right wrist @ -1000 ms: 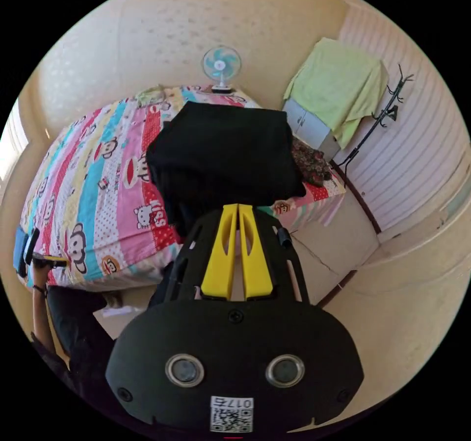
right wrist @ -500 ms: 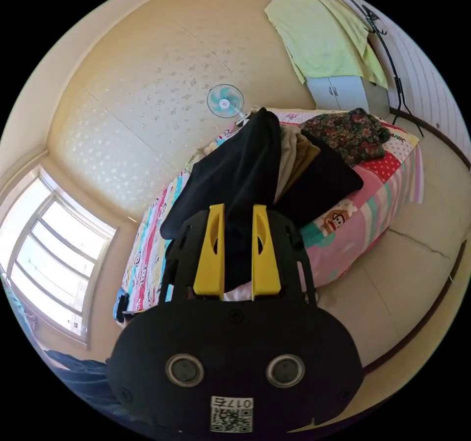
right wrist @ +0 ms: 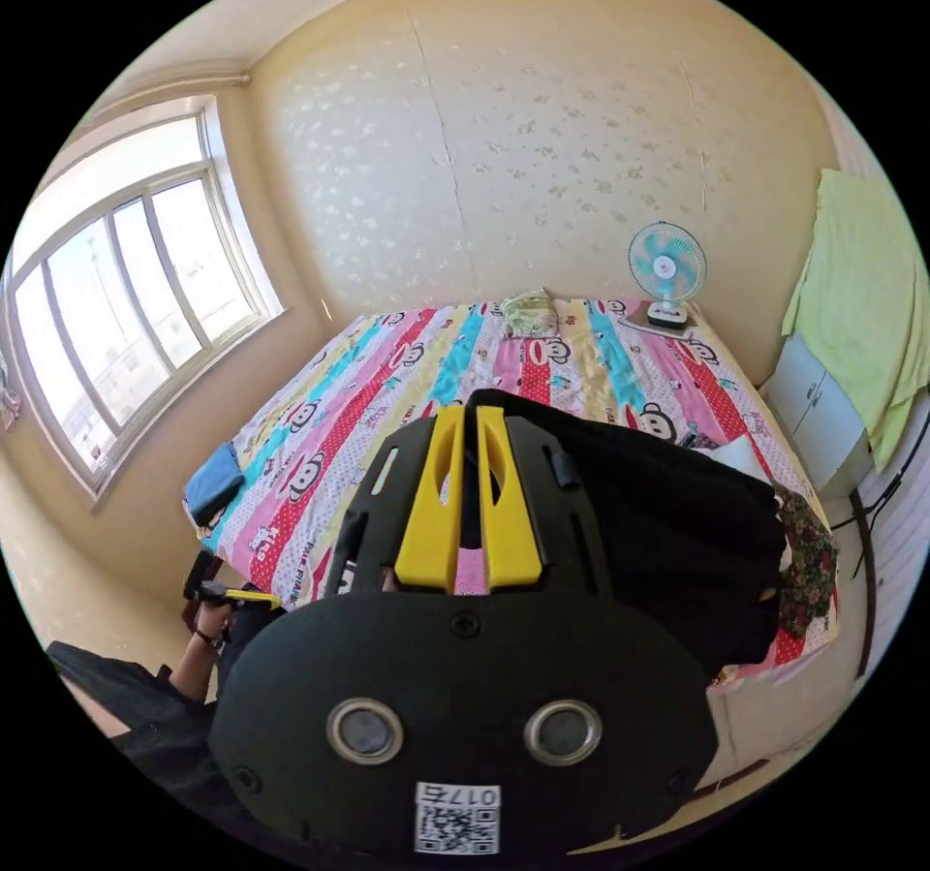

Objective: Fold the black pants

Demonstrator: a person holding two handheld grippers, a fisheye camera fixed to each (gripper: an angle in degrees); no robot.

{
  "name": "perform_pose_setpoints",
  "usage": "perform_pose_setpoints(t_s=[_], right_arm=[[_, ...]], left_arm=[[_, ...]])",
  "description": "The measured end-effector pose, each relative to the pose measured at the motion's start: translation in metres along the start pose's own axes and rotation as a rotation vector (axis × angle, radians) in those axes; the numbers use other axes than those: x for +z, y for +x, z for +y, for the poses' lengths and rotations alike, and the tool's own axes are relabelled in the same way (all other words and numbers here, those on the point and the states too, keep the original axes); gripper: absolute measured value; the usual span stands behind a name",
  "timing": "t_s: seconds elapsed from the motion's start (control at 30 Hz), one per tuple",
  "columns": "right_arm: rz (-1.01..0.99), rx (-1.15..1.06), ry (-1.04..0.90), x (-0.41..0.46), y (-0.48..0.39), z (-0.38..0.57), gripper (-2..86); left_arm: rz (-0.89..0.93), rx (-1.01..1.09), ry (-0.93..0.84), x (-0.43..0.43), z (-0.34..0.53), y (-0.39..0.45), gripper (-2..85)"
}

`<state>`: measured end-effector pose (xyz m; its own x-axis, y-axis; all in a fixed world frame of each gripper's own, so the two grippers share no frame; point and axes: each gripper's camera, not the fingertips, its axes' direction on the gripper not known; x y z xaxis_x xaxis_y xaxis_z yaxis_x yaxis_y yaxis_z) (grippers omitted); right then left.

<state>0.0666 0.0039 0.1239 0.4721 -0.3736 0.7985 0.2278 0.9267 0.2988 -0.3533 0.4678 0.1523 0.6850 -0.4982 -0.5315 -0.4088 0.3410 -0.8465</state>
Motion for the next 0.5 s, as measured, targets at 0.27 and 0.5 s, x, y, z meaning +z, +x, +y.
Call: perform_pose_setpoints(t_s=[0.27, 0.5], right_arm=[[-0.483, -0.165, -0.174, 0.155, -0.14, -0.029, 1.2], [-0.767, -0.408, -0.508, 0.264, -0.209, 0.055, 0.6]], left_arm=[[-0.045, -0.063, 0.113, -0.088, 0.083, -0.051, -1.0], [0.081, -0.085, 0.134, -0.099, 0.111, -0.084, 0.0]])
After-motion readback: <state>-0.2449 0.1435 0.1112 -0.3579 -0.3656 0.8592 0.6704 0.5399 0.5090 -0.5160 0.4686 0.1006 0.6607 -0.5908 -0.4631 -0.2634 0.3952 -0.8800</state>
